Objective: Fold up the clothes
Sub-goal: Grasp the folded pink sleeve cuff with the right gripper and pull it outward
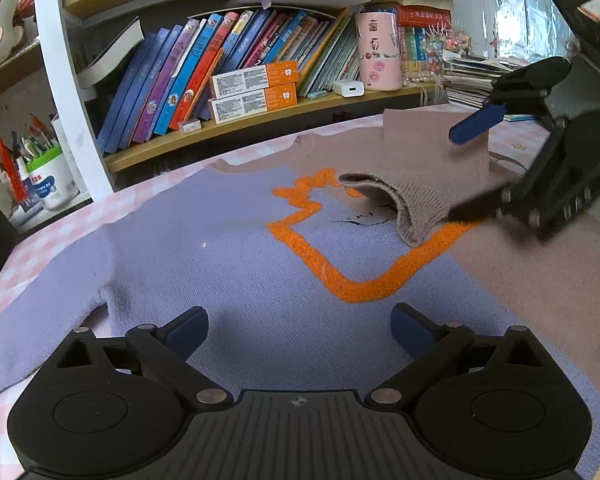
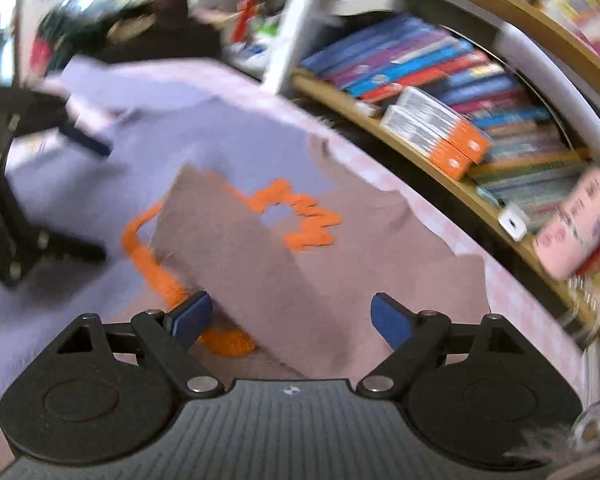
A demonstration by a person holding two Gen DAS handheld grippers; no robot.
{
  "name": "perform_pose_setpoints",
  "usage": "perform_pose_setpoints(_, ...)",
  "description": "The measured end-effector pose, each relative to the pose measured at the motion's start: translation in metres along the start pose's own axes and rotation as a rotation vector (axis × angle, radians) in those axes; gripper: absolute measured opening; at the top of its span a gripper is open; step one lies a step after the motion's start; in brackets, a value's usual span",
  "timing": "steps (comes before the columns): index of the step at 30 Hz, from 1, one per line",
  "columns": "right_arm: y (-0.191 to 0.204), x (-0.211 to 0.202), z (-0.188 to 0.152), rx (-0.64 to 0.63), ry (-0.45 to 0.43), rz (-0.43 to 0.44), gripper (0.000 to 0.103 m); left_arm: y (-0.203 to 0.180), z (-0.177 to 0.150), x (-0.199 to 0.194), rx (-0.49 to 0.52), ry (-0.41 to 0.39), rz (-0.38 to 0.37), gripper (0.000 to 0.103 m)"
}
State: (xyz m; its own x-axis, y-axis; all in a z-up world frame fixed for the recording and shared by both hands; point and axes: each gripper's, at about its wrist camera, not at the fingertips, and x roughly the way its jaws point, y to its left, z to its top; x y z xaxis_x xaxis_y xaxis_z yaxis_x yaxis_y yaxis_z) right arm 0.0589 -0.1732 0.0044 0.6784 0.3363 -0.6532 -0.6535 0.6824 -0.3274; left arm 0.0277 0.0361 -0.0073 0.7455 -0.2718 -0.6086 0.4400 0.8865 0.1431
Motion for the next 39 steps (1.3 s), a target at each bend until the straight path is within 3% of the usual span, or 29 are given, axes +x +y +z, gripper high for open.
perform_pose_setpoints(3, 0.017, -0.006, 0.003, -0.069, -0.023, -0.015, 0.079, -0.002, 0.0, -0.001, 0.009, -0.003, 0.008, 0.1)
perform_pose_setpoints(7, 0.031, -0.013, 0.012, -0.077, -0.07, 0.03, 0.057, -0.001, 0.0, -0.001, 0.001, 0.0, 0.003, 0.1)
perform_pose_setpoints(12, 0.056, 0.005, 0.022, -0.111, -0.047, 0.063, 0.057, 0.0, 0.0, -0.001, 0.007, -0.002, 0.006, 0.1)
perform_pose_setpoints(14, 0.063, 0.014, 0.024, -0.107, -0.028, 0.066, 0.051, 0.0, 0.0, -0.001, 0.007, -0.002, 0.008, 0.1)
perform_pose_setpoints(15, 0.061, 0.015, 0.024, -0.077, -0.031, 0.074, 0.05, 0.0, 0.0, -0.001, 0.008, -0.003, 0.009, 0.1)
perform_pose_setpoints(18, 0.047, 0.014, 0.025, 0.039, -0.038, 0.066, 0.022, 0.0, -0.001, 0.0, 0.007, -0.002, 0.008, 0.1)
perform_pose_setpoints(21, 0.02, -0.002, 0.024, 0.17, -0.078, 0.046, 0.012, -0.002, -0.001, -0.001, 0.01, -0.002, 0.01, 0.1)
perform_pose_setpoints(24, -0.012, -0.032, 0.016, 0.233, -0.124, -0.095, 0.011, -0.003, -0.001, -0.002, 0.019, -0.005, 0.017, 0.1)
perform_pose_setpoints(27, -0.067, -0.065, 0.0, 0.343, -0.129, -0.316, 0.011, -0.004, -0.001, -0.002, 0.022, -0.006, 0.02, 0.1)
perform_pose_setpoints(30, -0.127, -0.092, -0.027, 0.462, -0.071, -0.548, 0.01, -0.004, -0.001, -0.002, 0.023, -0.006, 0.021, 0.1)
perform_pose_setpoints(33, -0.176, -0.105, -0.059, 0.53, 0.033, -0.713, 0.01, -0.004, -0.001, -0.002, 0.024, -0.006, 0.022, 0.1)
perform_pose_setpoints(39, -0.228, -0.08, -0.102, 0.563, 0.195, -0.766, 0.011, 0.0, 0.0, 0.001, 0.004, 0.007, 0.009, 0.101)
